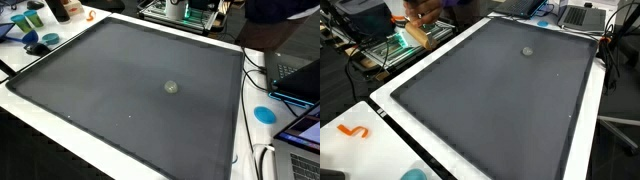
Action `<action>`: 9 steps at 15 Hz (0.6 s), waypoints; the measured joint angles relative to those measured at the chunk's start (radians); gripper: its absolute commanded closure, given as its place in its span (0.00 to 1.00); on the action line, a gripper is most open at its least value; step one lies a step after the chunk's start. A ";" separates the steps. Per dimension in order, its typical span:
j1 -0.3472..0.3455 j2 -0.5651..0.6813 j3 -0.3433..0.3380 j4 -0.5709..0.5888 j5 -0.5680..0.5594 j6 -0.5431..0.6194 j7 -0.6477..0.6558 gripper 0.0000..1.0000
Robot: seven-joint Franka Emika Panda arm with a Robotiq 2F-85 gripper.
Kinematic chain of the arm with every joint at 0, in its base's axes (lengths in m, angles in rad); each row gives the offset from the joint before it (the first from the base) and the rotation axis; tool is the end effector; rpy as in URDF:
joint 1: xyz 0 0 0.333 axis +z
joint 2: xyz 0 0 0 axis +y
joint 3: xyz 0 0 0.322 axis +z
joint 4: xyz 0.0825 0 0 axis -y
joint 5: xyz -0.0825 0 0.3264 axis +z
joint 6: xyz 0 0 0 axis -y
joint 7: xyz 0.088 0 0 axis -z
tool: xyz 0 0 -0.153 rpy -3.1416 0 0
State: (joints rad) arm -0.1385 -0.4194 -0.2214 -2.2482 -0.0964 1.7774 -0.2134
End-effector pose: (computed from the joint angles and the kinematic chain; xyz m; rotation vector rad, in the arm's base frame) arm 0.3325 -0.1471 0.4954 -3.1240 0.1603 0.0911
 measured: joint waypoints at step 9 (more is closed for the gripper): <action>0.000 0.004 0.008 0.000 0.000 0.003 -0.001 0.56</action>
State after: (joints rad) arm -0.1385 -0.4155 -0.2139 -2.2482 -0.0961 1.7801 -0.2142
